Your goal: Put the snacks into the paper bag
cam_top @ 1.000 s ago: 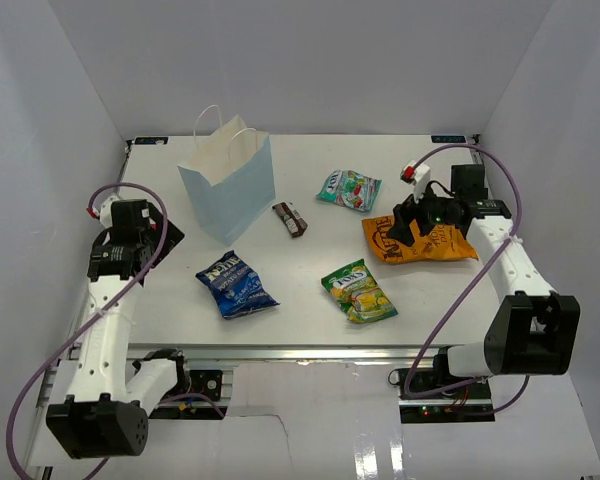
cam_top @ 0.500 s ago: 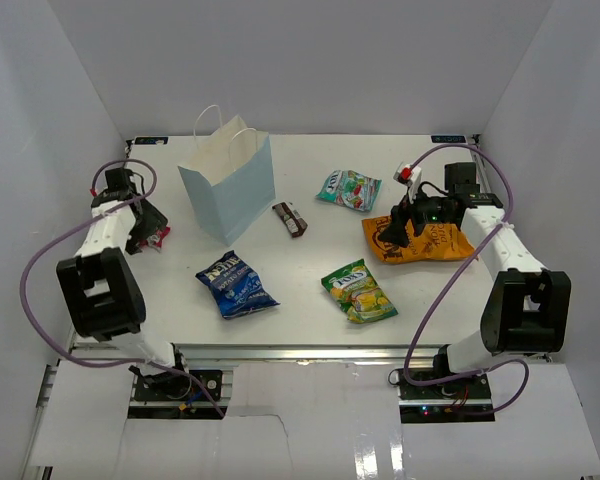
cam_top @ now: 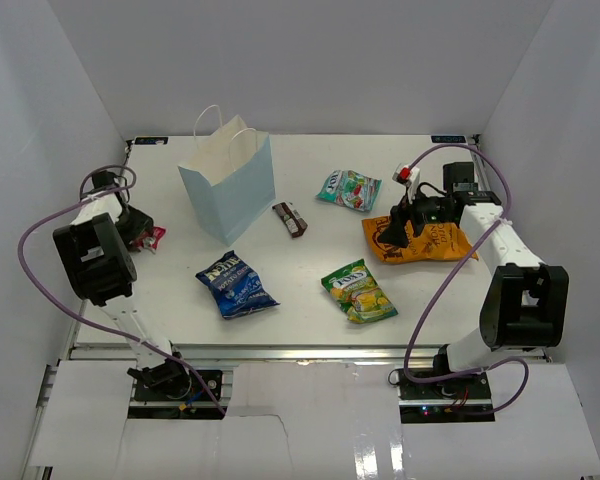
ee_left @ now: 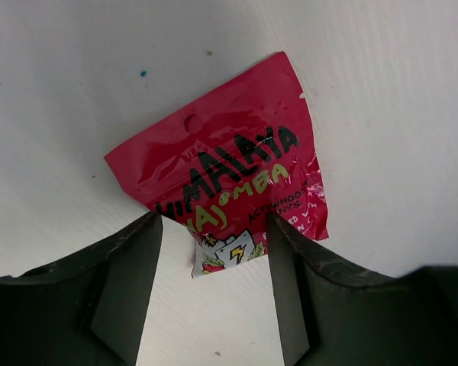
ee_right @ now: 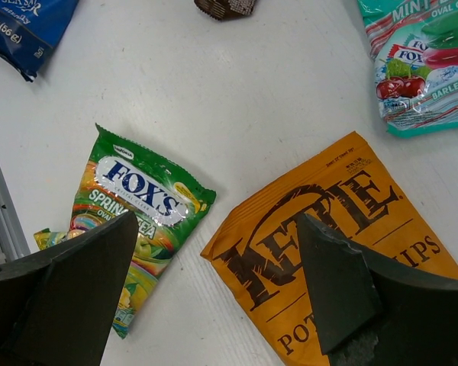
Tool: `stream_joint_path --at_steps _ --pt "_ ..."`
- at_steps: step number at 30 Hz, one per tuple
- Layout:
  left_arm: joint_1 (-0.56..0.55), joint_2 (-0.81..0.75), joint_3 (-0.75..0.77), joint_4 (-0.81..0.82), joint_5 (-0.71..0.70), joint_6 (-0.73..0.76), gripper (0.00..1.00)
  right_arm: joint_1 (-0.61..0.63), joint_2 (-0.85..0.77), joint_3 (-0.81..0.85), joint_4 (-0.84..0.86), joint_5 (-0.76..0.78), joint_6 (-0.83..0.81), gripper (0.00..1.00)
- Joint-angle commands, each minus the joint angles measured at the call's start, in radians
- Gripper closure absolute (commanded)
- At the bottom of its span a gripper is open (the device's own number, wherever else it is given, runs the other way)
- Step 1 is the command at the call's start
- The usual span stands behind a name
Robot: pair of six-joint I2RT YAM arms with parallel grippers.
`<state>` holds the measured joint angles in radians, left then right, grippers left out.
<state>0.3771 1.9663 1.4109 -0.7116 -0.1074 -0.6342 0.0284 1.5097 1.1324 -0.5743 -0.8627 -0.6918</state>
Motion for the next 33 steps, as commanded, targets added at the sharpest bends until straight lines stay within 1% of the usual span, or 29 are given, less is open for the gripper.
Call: stream_joint_path --at_steps 1,2,5,6,9,10,12,14,15,18,19,21,22,24,26,31,33 --pt "0.026 0.0 0.037 -0.005 0.047 -0.012 0.34 0.002 0.02 0.062 -0.021 -0.018 -0.012 0.1" --pt "0.031 0.014 0.036 -0.002 0.052 -0.009 0.38 0.002 0.021 0.067 -0.024 -0.018 -0.005 0.1" --pt "0.036 0.02 0.01 0.017 0.069 -0.001 0.46 0.001 0.029 0.086 -0.035 -0.016 -0.002 0.1" --pt "0.037 0.017 -0.001 0.026 0.072 0.001 0.56 0.002 0.032 0.089 -0.041 -0.013 -0.002 0.1" --pt "0.043 -0.013 -0.049 0.06 0.089 0.001 0.73 0.002 0.037 0.107 -0.056 -0.007 -0.008 0.1" --pt "0.043 -0.024 -0.058 0.067 0.092 0.002 0.83 0.002 0.037 0.112 -0.062 -0.004 -0.009 0.1" --pt "0.043 -0.071 -0.085 0.087 0.104 0.007 0.91 0.002 0.037 0.121 -0.078 -0.001 -0.014 0.1" --pt "0.043 -0.122 -0.116 0.106 0.106 0.014 0.96 0.001 0.034 0.125 -0.093 -0.001 -0.018 0.09" --pt "0.045 -0.185 -0.125 0.109 0.116 0.014 1.0 0.002 0.032 0.124 -0.101 0.001 -0.026 0.09" --pt "0.043 -0.311 -0.183 0.132 0.175 -0.013 1.0 0.001 0.024 0.125 -0.131 0.001 -0.04 0.09" --pt "0.042 -0.414 -0.202 0.167 0.189 -0.024 1.0 0.002 0.023 0.127 -0.139 0.001 -0.051 0.1" --pt "0.042 -0.513 -0.236 0.198 0.222 -0.059 1.0 0.001 0.021 0.133 -0.163 0.001 -0.06 0.1" --pt "0.04 -0.596 -0.237 0.216 0.232 -0.067 1.0 0.002 0.021 0.141 -0.17 0.002 -0.067 0.09" --pt "0.037 -0.658 -0.225 0.234 0.264 -0.074 1.0 0.002 0.023 0.15 -0.185 0.001 -0.072 0.09" --pt "0.031 -0.714 -0.181 0.253 0.291 -0.061 1.0 0.001 0.027 0.165 -0.193 -0.001 -0.072 0.1" --pt "-0.013 -0.768 -0.046 0.28 0.368 -0.004 1.0 0.001 0.044 0.208 -0.22 -0.01 -0.064 0.09" --pt "-0.053 -0.777 -0.018 0.308 0.418 0.011 1.0 0.001 0.047 0.222 -0.222 -0.012 -0.057 0.09"
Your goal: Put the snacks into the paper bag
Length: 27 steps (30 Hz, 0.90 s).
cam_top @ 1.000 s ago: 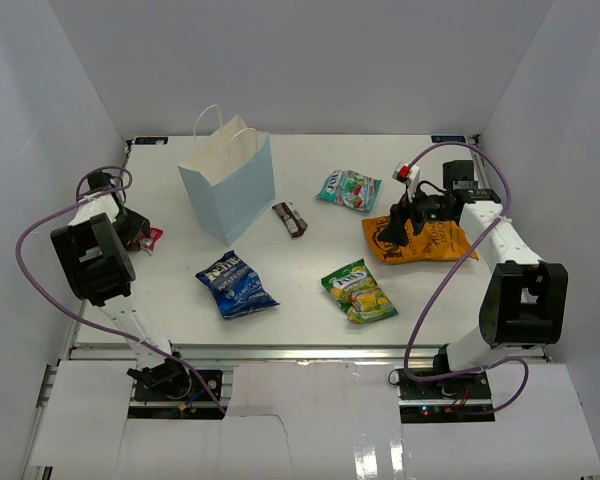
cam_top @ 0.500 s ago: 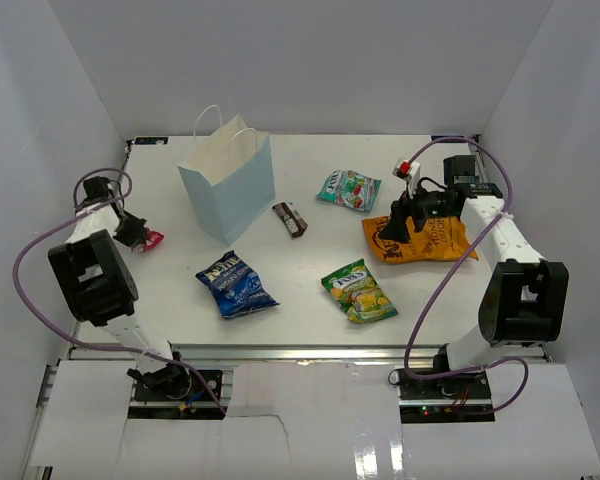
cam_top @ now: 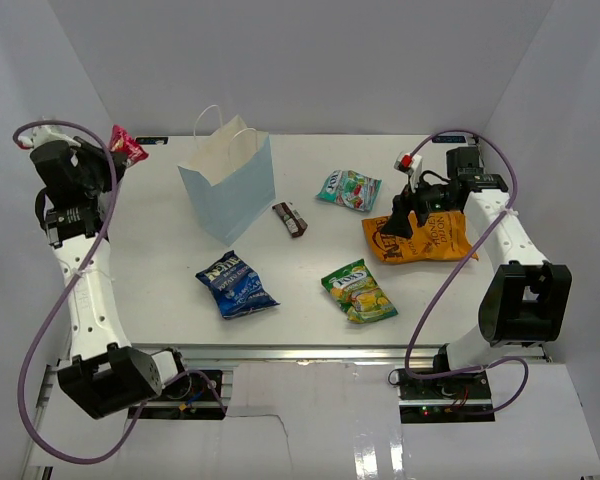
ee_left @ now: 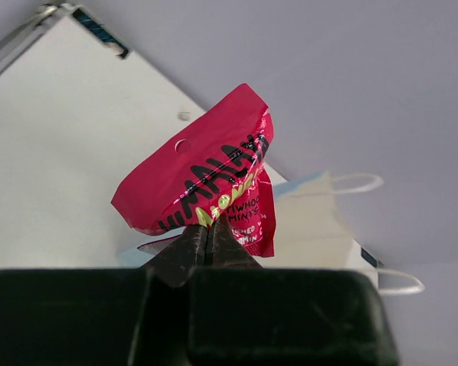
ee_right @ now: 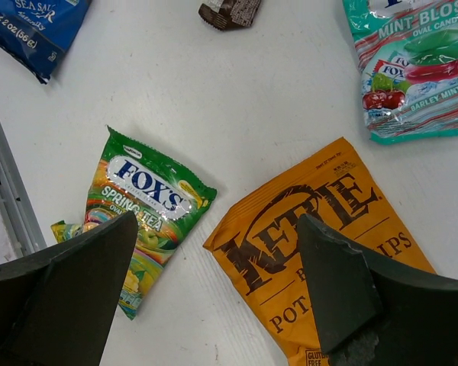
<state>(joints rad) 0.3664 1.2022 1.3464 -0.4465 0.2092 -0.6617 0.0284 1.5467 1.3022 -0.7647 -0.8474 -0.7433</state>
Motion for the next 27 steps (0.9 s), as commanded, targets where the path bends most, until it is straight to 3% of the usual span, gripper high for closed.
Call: stream_joint_path --at_steps 1,5,8,13,22,27 --pt "-0.066 -0.012 0.06 0.061 0.137 0.046 1.0 0.002 0.01 0.054 -0.03 -0.025 -0.005 0.09" --pt "-0.271 0.045 0.164 0.063 0.168 0.161 1.0 0.001 0.013 0.063 -0.033 -0.025 0.005 0.09" --pt "-0.398 0.059 0.191 0.052 0.075 0.241 1.0 0.002 0.009 0.063 -0.031 -0.022 0.007 0.09" --pt "-0.512 0.14 0.247 0.051 -0.062 0.349 1.0 0.002 0.004 0.054 -0.031 -0.019 0.007 0.09" --pt "-0.595 0.307 0.346 0.042 -0.241 0.455 1.0 0.002 -0.01 0.045 -0.033 -0.013 0.005 0.09" --pt "-0.595 0.313 0.356 0.063 -0.242 0.439 1.0 0.002 -0.019 0.026 -0.031 -0.012 0.004 0.1"
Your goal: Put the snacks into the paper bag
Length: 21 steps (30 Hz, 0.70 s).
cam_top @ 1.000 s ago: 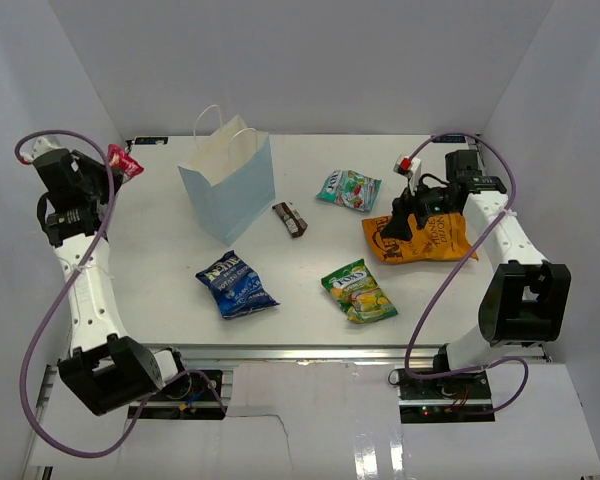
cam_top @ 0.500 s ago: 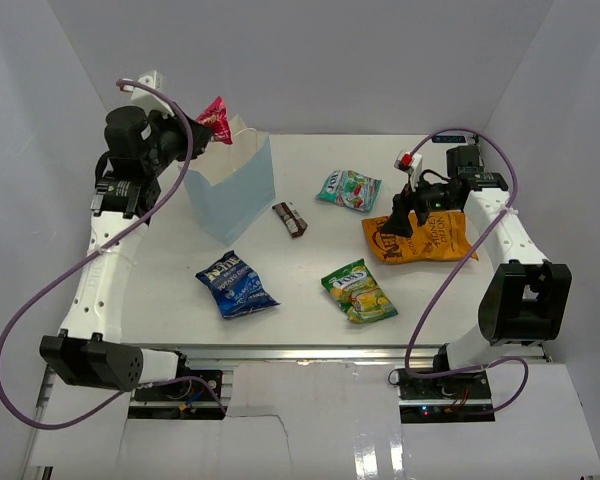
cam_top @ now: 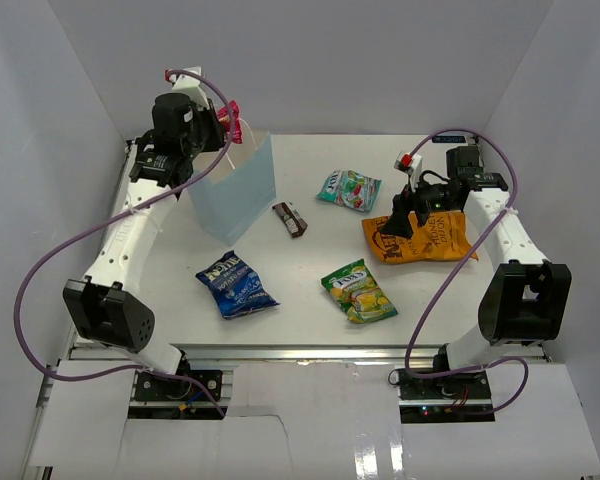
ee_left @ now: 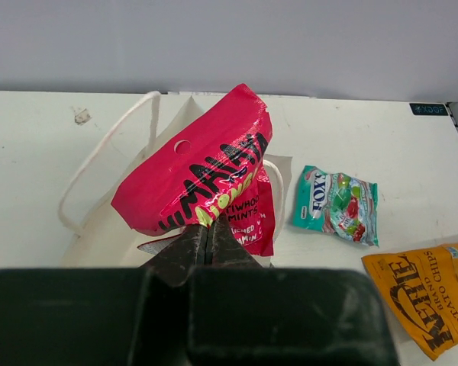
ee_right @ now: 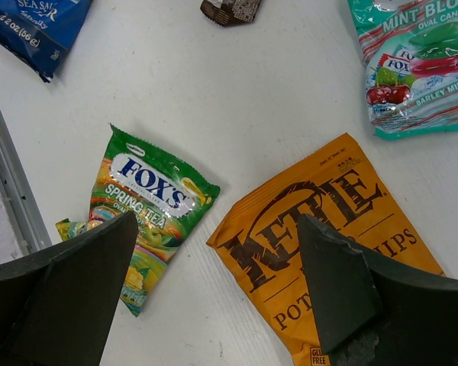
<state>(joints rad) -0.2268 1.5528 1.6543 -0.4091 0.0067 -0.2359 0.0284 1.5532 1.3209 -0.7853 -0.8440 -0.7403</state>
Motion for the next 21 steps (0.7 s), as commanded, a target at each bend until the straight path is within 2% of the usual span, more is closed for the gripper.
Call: stream_joint_path --at_steps 1,6,10,13,16,21 --pt "-0.002 -0.033 0.056 0.027 -0.037 0.003 1.0 0.002 -0.025 0.003 -0.011 -0.015 0.001 0.1" --pt "-0.003 -0.034 0.068 0.042 -0.03 -0.017 1.0 0.001 -0.022 0.0 -0.011 -0.015 0.004 0.1" --pt "-0.003 -0.091 0.076 0.093 0.051 -0.054 1.0 0.002 -0.022 -0.006 -0.009 -0.009 0.002 0.09" --pt "-0.003 -0.117 0.076 0.11 0.024 -0.057 1.0 0.002 -0.016 -0.008 -0.008 -0.013 0.007 0.09" --pt "-0.005 -0.108 0.067 0.108 -0.065 -0.029 1.0 0.004 -0.007 0.0 -0.005 -0.02 0.012 0.1" --pt "-0.003 -0.07 0.059 0.105 -0.07 -0.019 1.0 0.002 -0.004 0.003 -0.008 -0.017 0.009 0.09"
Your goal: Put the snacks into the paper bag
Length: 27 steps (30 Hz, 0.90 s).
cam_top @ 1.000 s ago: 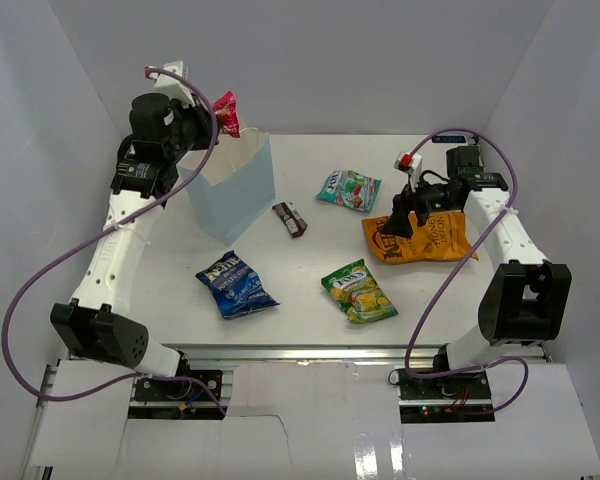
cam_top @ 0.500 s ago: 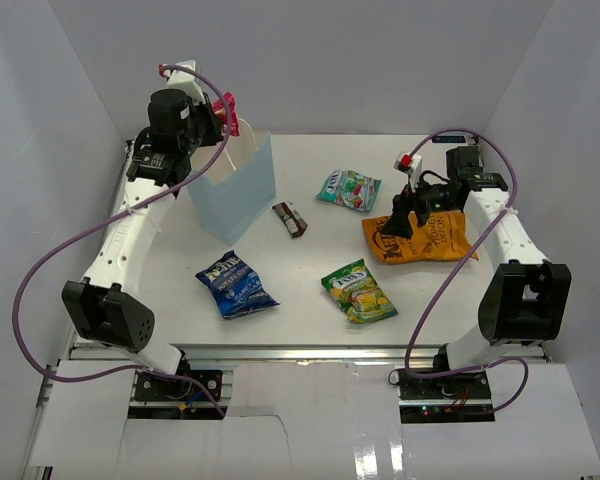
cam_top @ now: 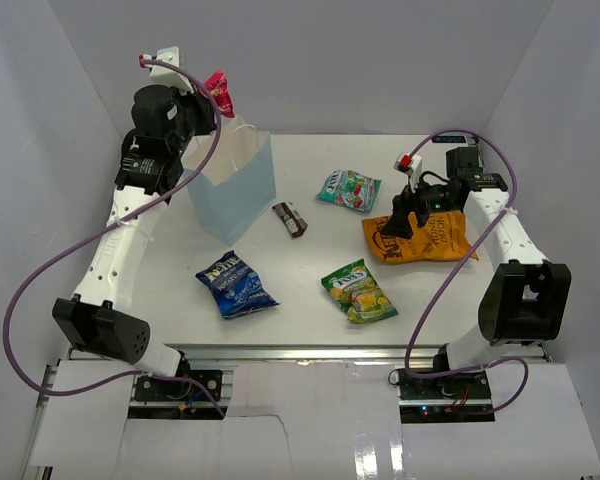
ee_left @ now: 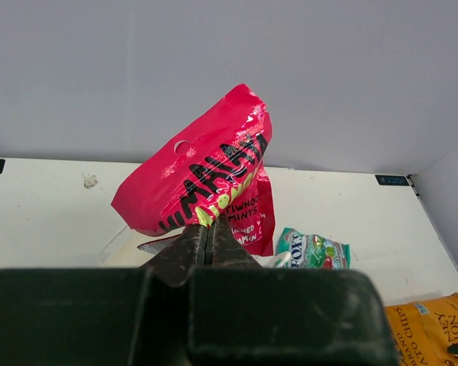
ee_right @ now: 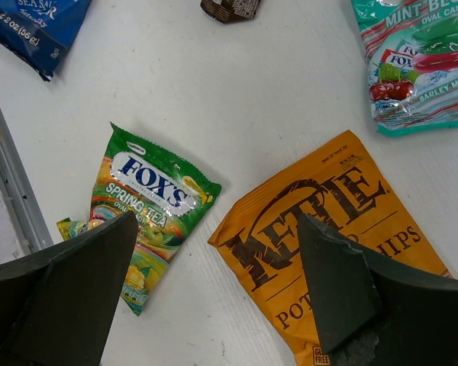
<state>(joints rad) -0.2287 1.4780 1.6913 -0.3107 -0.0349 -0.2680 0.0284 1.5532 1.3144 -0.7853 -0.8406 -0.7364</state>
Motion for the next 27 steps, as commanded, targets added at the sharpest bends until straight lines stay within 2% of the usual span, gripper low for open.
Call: stream_joint_path --at_steps 1,12,15,16,18,19,23,27 --pt "-0.001 0.022 0.021 0.007 -0.025 0.013 1.0 0.004 -0.004 0.008 -0.008 -0.022 0.005 0.1" --pt "-0.02 0.107 -0.019 0.002 -0.051 0.035 0.98 0.002 -0.015 -0.012 -0.005 -0.025 -0.001 0.1" --pt "-0.024 0.104 -0.042 0.001 -0.066 0.033 0.86 0.004 -0.018 -0.017 -0.006 -0.025 -0.003 0.09" --pt "-0.026 0.102 -0.047 -0.001 -0.068 0.03 0.73 0.004 -0.018 -0.017 -0.006 -0.025 -0.006 0.09" --pt "-0.029 0.094 -0.061 -0.001 -0.063 0.024 0.62 0.004 -0.018 -0.02 -0.006 -0.029 -0.008 0.1" --pt "-0.029 0.091 -0.065 -0.002 -0.056 0.021 0.52 0.002 -0.018 -0.02 -0.008 -0.031 -0.008 0.1" --pt "-0.031 0.068 -0.064 -0.018 -0.046 0.009 0.39 0.004 -0.015 -0.012 -0.009 -0.04 -0.009 0.1" --pt "-0.034 0.042 -0.012 -0.057 -0.019 -0.016 0.34 0.004 -0.012 -0.004 -0.008 -0.055 -0.001 0.1"
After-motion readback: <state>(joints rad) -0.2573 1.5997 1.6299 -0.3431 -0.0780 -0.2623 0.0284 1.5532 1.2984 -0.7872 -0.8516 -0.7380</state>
